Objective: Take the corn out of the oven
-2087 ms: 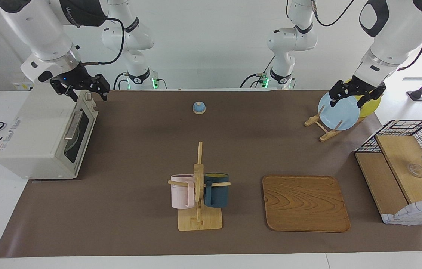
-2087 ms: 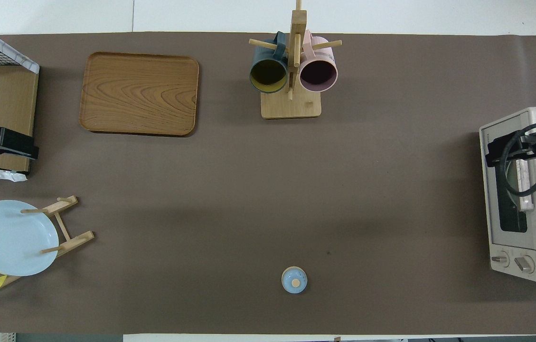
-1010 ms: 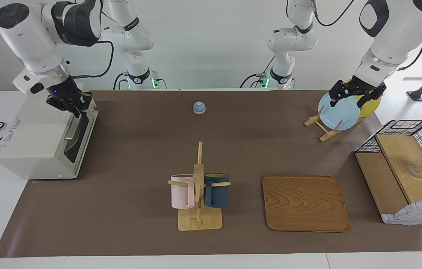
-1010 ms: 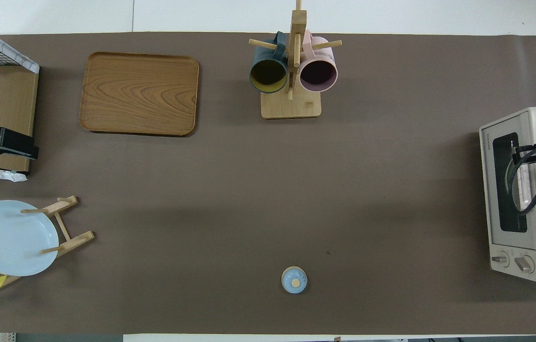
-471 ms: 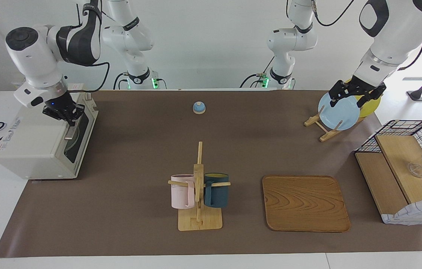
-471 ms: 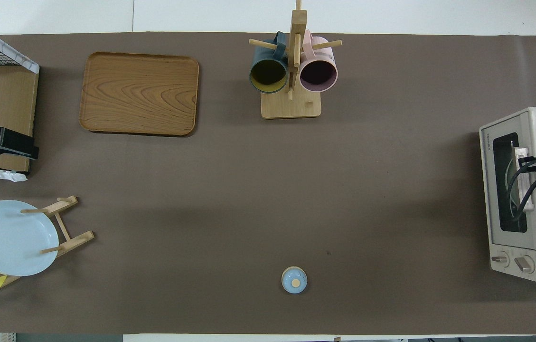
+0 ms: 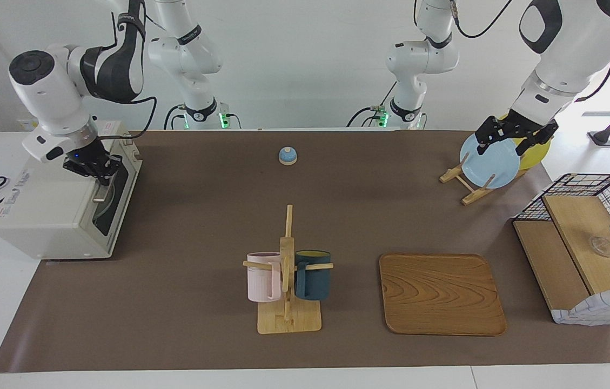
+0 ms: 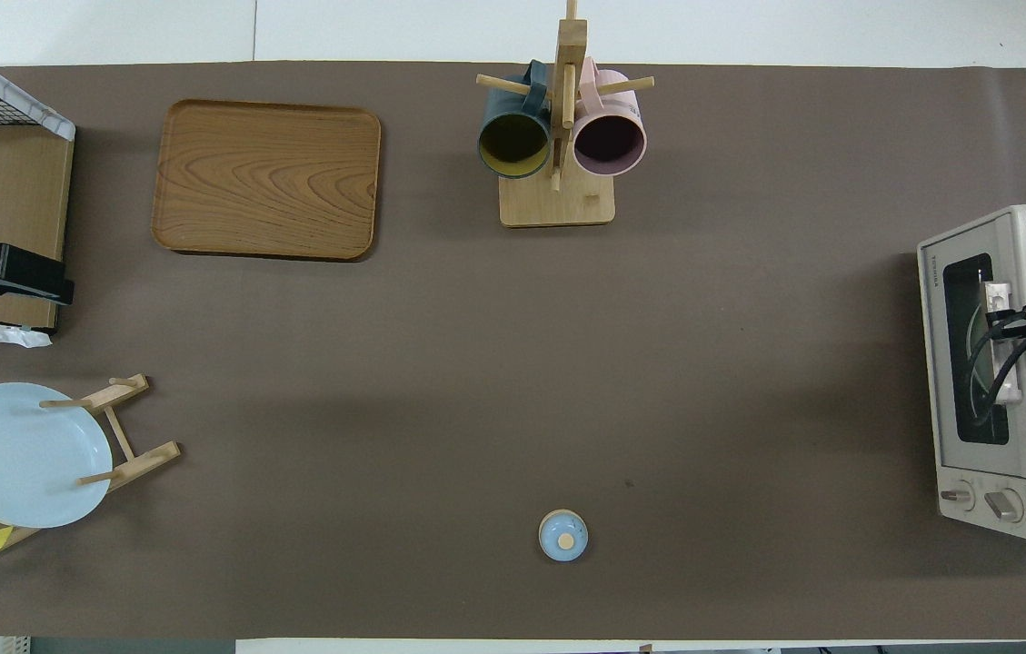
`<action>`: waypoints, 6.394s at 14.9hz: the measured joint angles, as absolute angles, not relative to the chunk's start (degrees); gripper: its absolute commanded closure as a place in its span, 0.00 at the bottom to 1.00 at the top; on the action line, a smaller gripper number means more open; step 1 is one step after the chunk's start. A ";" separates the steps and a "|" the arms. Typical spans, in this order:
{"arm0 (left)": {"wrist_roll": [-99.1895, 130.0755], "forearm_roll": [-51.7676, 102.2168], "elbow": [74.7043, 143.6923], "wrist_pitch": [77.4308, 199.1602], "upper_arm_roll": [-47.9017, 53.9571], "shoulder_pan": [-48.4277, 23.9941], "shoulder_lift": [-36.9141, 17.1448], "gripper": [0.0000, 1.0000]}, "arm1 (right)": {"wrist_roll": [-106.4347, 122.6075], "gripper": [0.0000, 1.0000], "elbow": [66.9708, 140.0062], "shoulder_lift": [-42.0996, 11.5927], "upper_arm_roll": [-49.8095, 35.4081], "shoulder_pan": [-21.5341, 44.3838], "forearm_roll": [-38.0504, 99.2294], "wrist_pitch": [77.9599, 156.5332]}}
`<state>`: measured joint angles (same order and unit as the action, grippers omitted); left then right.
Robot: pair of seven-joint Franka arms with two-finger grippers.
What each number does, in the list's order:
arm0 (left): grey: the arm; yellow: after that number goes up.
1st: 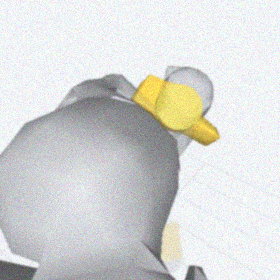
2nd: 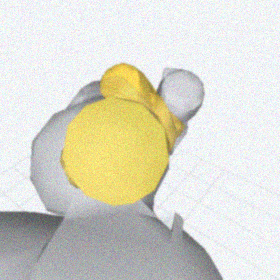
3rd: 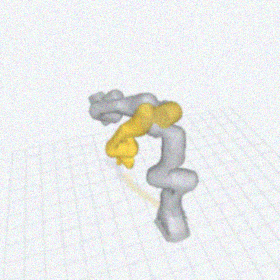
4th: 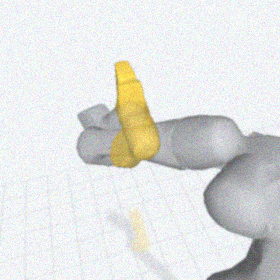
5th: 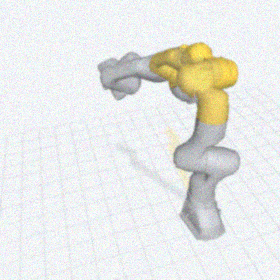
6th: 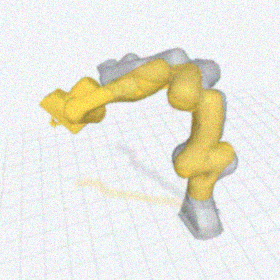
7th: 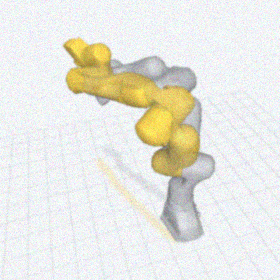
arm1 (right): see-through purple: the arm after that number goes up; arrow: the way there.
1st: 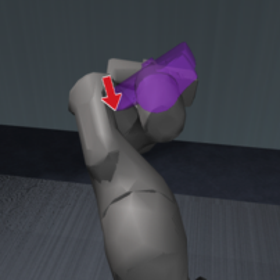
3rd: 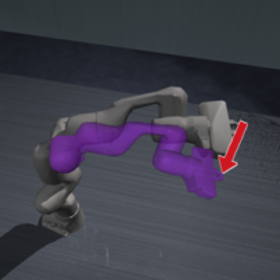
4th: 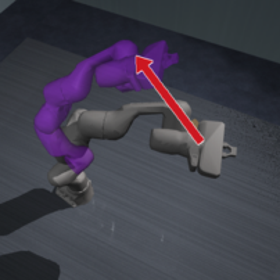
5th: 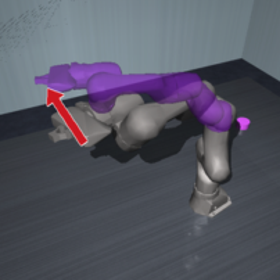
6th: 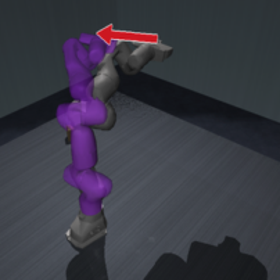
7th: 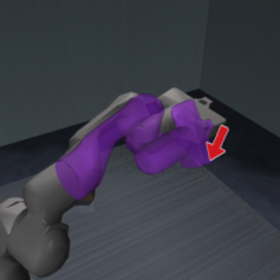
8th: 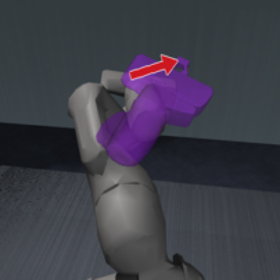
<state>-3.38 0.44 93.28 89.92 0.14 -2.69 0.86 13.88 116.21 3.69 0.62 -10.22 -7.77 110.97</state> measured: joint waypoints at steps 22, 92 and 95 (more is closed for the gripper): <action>-3.37 0.44 93.28 89.92 0.15 -2.69 0.86 0.00 | 7.21 1.00 121.99 0.71 -0.90 -2.80 -2.61 118.35; -3.48 0.42 94.26 92.86 0.29 -2.53 0.80 0.00 | 4.34 1.00 125.92 2.39 -0.37 -0.44 -3.47 118.11; -3.70 0.42 95.04 93.80 0.64 -2.73 0.75 0.00 | -0.46 1.00 124.86 2.35 -0.51 4.58 -3.57 116.58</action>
<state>-3.70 0.42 95.04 93.80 0.64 -2.73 0.75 -0.46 124.86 2.35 -0.51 4.58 -3.57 116.58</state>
